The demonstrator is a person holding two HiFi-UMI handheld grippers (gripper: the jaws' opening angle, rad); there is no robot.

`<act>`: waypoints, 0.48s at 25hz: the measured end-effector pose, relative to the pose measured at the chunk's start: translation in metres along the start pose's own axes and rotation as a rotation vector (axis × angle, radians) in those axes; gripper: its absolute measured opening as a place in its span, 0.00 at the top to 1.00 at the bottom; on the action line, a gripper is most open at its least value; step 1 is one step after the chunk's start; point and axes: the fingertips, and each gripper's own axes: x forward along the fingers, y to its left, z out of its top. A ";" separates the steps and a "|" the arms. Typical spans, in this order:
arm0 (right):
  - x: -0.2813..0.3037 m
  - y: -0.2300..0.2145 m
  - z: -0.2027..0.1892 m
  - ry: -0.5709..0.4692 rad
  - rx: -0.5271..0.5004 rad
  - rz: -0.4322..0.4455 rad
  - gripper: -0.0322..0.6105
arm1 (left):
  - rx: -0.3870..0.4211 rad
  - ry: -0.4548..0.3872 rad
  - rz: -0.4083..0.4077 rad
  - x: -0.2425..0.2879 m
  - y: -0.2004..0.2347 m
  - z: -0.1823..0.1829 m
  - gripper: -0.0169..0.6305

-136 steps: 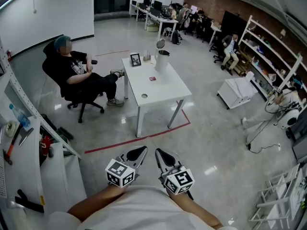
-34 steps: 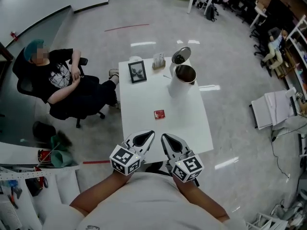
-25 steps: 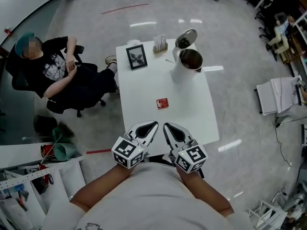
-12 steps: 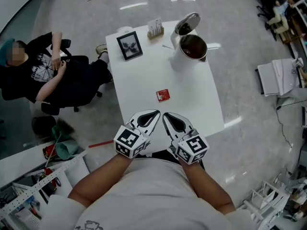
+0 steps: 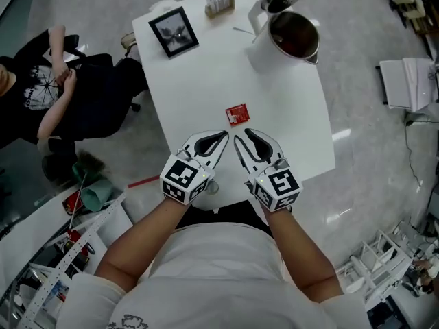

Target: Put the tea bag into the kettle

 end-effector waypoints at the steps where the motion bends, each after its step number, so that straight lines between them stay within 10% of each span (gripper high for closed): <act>1: 0.007 -0.005 -0.004 0.010 -0.006 -0.003 0.76 | -0.005 0.004 0.001 0.004 0.006 -0.003 0.96; 12: 0.068 -0.047 -0.066 0.196 -0.146 -0.049 0.61 | -0.107 0.075 0.015 0.031 0.060 -0.059 0.96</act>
